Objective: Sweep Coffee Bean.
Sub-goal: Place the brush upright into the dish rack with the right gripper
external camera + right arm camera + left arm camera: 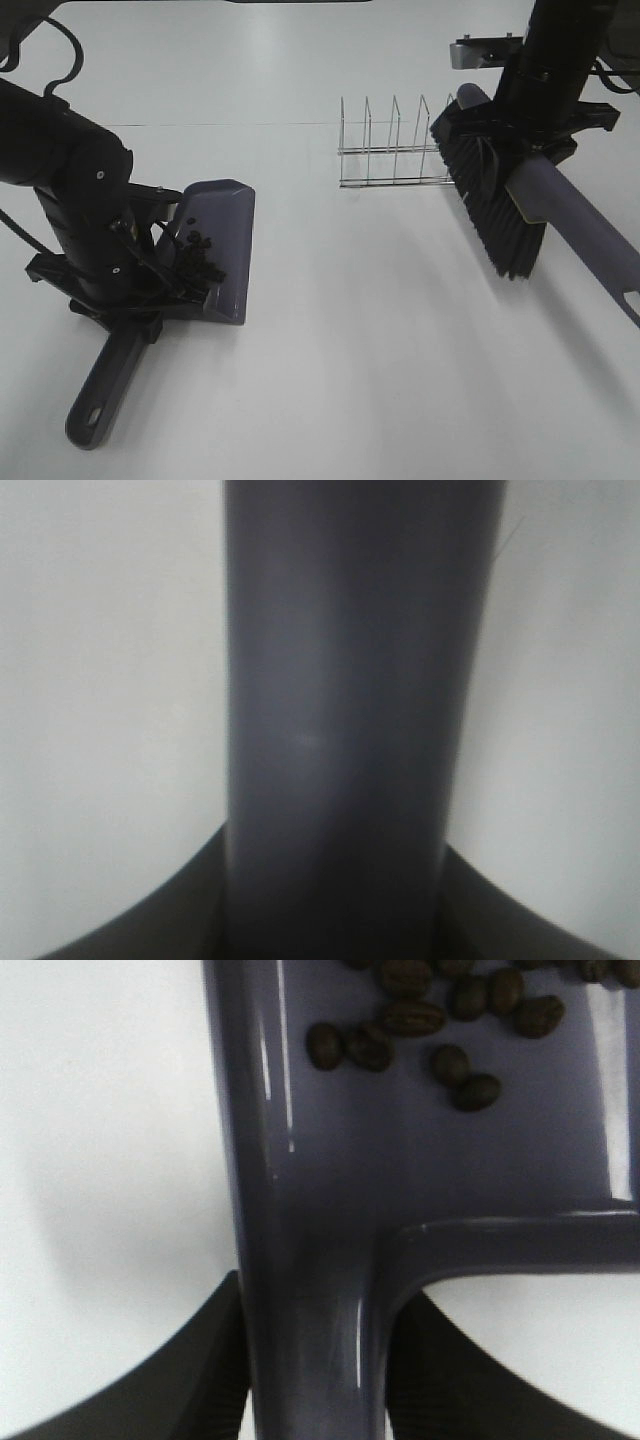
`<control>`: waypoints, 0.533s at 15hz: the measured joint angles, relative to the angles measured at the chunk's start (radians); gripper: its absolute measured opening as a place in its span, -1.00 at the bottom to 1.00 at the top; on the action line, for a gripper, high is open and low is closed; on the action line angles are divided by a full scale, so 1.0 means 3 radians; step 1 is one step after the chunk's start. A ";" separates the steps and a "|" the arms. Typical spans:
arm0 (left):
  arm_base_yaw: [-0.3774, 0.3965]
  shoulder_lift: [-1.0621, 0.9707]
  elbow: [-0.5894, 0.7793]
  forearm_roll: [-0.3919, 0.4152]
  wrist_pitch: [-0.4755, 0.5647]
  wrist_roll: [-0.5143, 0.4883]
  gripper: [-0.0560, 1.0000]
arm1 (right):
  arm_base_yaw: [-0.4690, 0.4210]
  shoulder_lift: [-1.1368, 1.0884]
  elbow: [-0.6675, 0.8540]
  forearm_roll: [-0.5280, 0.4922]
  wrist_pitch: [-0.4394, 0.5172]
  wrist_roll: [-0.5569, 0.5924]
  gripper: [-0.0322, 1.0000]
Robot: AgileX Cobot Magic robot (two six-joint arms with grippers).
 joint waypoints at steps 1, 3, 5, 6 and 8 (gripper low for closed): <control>0.0000 0.0000 -0.0007 0.0000 0.0013 0.0000 -0.27 | -0.0037 0.0043 0.0000 -0.0017 0.0000 0.0000 -0.33; 0.0000 0.0000 -0.0010 -0.0007 0.0030 0.0003 -0.27 | -0.0083 0.0227 -0.0003 -0.0057 0.0000 0.0003 -0.33; 0.0000 0.0000 -0.0017 -0.0013 0.0040 0.0003 -0.27 | -0.0083 0.0317 -0.0003 -0.0050 -0.0003 0.0000 -0.33; 0.0000 0.0007 -0.0017 -0.0020 0.0047 0.0007 -0.27 | -0.0083 0.0360 -0.0003 -0.0053 -0.0003 0.0000 -0.33; 0.0000 0.0007 -0.0017 -0.0033 0.0083 0.0007 -0.27 | -0.0083 0.0480 -0.0027 -0.0070 -0.0003 0.0020 -0.33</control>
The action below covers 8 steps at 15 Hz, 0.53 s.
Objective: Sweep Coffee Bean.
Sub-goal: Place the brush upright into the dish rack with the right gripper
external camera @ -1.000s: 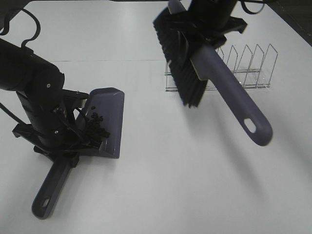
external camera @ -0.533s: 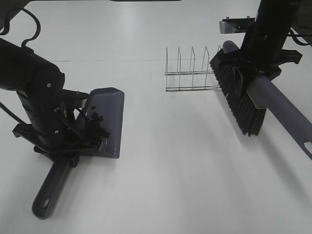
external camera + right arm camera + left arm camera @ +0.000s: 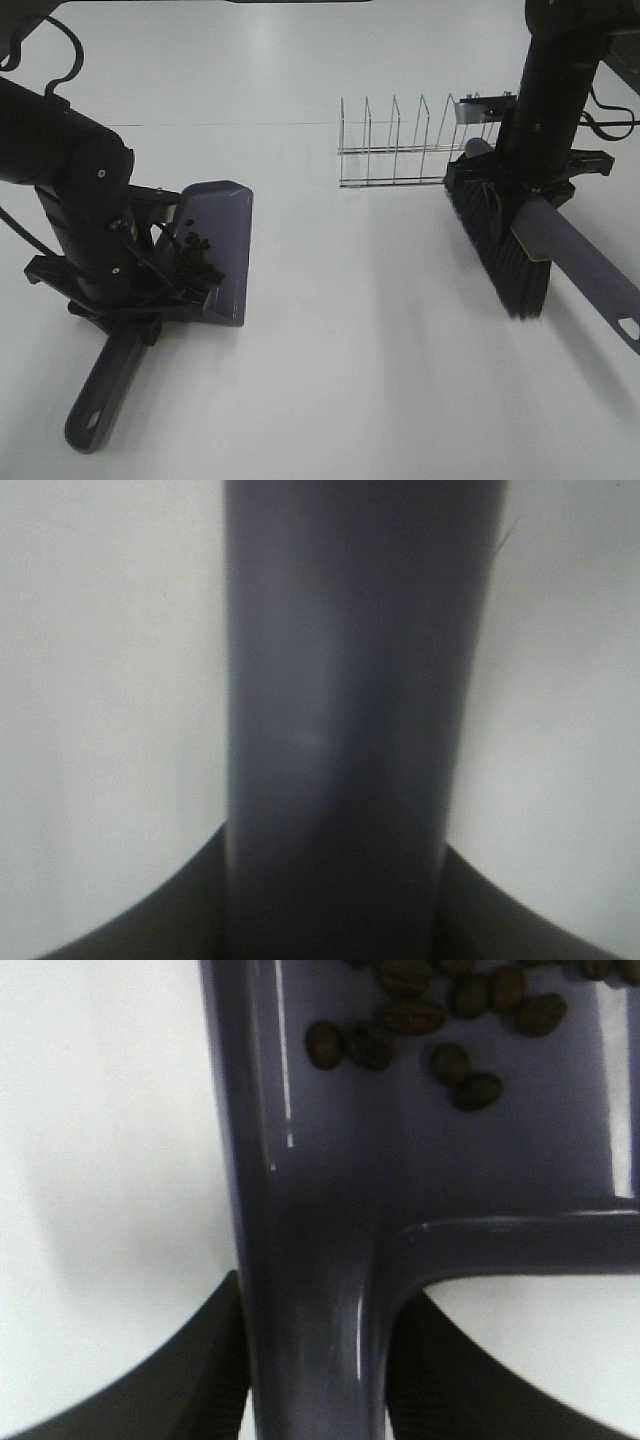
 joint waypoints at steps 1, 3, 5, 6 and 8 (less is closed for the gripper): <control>0.0000 0.0000 0.0000 -0.0003 0.0017 0.0000 -0.27 | 0.0000 0.0063 -0.0047 -0.0013 0.0000 0.0020 -0.33; 0.0000 0.0000 0.0000 -0.0010 0.0030 0.0000 -0.27 | 0.0000 0.0140 -0.0190 -0.0023 0.0000 0.0023 -0.33; 0.0000 0.0000 0.0000 -0.0013 0.0037 0.0000 -0.27 | 0.0000 0.0207 -0.0300 -0.0077 0.0000 0.0067 -0.33; 0.0000 0.0000 0.0000 -0.0013 0.0040 -0.0003 -0.27 | 0.0000 0.0283 -0.0420 -0.0163 0.0007 0.0177 -0.33; 0.0000 0.0000 0.0000 -0.0013 0.0040 -0.0003 -0.27 | -0.0003 0.0320 -0.0493 -0.0220 0.0013 0.0230 -0.33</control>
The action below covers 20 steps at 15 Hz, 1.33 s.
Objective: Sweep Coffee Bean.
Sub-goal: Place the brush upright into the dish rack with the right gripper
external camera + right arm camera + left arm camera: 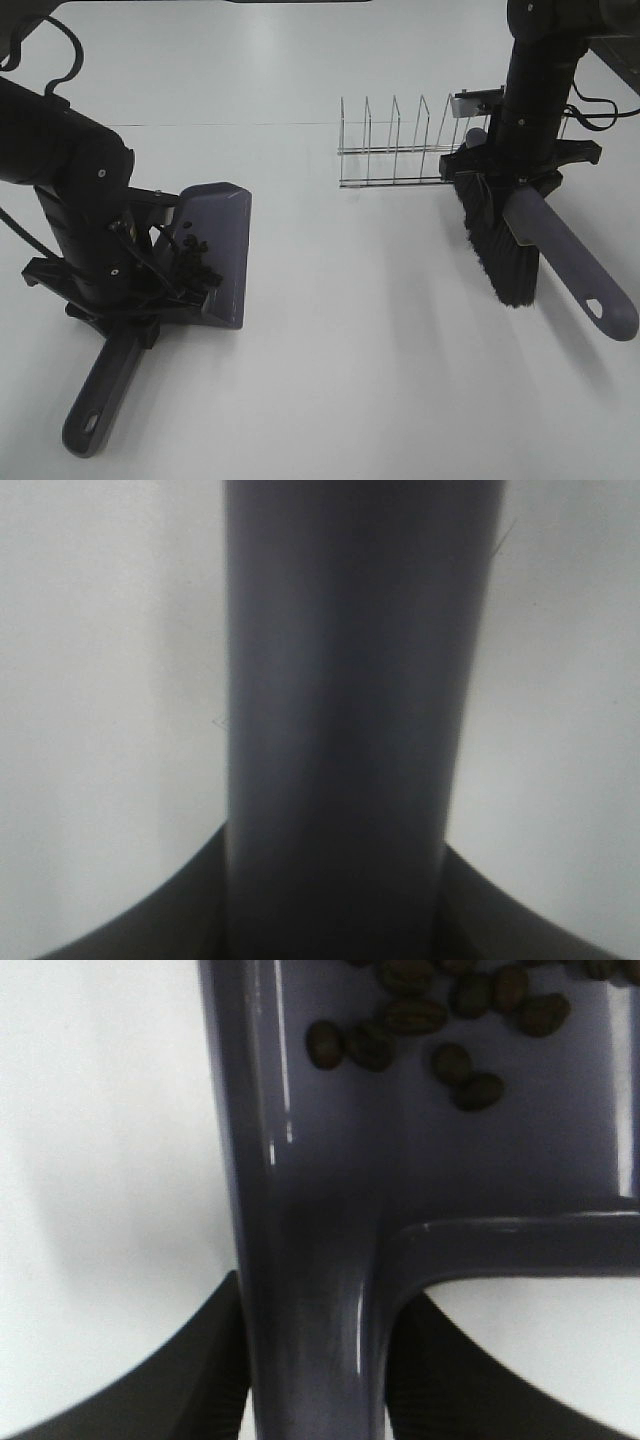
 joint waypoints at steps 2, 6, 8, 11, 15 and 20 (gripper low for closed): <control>0.0000 0.0000 0.0000 0.0000 0.0000 0.0000 -0.27 | -0.0030 0.0057 -0.0067 0.0007 0.0007 0.0020 -0.33; 0.0000 0.0000 0.0000 0.0000 0.0000 0.0003 -0.27 | -0.0067 0.0237 -0.0420 0.0073 0.0073 -0.0047 -0.33; 0.0000 0.0000 0.0000 0.0000 0.0000 0.0003 -0.27 | -0.0067 0.0347 -0.0663 0.0117 0.0073 -0.0077 -0.33; 0.0000 0.0000 0.0000 0.0000 0.0003 0.0003 -0.27 | -0.0067 0.0483 -0.0943 0.0130 0.0060 -0.0097 -0.33; 0.0000 0.0000 0.0000 0.0000 0.0003 0.0000 -0.27 | -0.0097 0.0583 -0.1117 0.0160 0.0067 -0.0093 -0.33; 0.0000 0.0000 0.0000 -0.0003 0.0003 0.0003 -0.27 | -0.0207 0.0653 -0.1443 0.0413 0.0033 -0.0133 -0.33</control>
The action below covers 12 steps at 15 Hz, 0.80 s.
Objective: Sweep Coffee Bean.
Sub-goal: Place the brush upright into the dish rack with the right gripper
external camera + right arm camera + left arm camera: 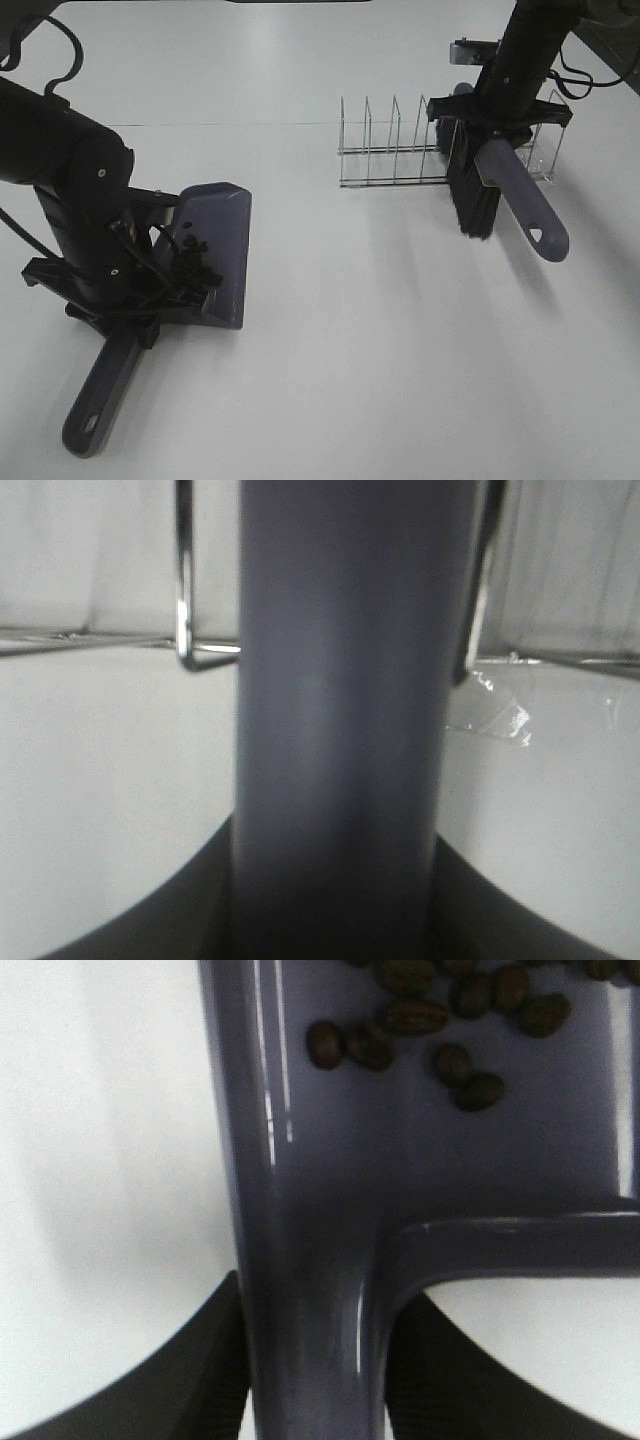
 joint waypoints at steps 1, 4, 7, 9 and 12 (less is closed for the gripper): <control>0.0000 0.0000 0.0000 -0.0003 0.0000 0.0000 -0.27 | -0.0010 0.0000 -0.0030 0.0003 -0.0027 -0.0010 -0.33; 0.0000 0.0000 0.0000 -0.0010 0.0003 0.0000 -0.27 | -0.0017 0.0013 -0.0040 0.0003 -0.0040 -0.0013 -0.33; 0.0000 0.0000 0.0000 -0.0027 0.0013 0.0000 -0.27 | -0.0017 0.0093 -0.0043 0.0023 -0.0030 -0.0013 -0.33; 0.0000 0.0000 0.0000 -0.0037 0.0027 -0.0003 -0.27 | -0.0017 0.0103 -0.0060 0.0057 -0.0033 -0.0013 -0.33; 0.0000 0.0000 0.0000 -0.0047 0.0057 -0.0003 -0.27 | -0.0017 0.0103 -0.0067 0.0097 -0.0033 -0.0013 -0.33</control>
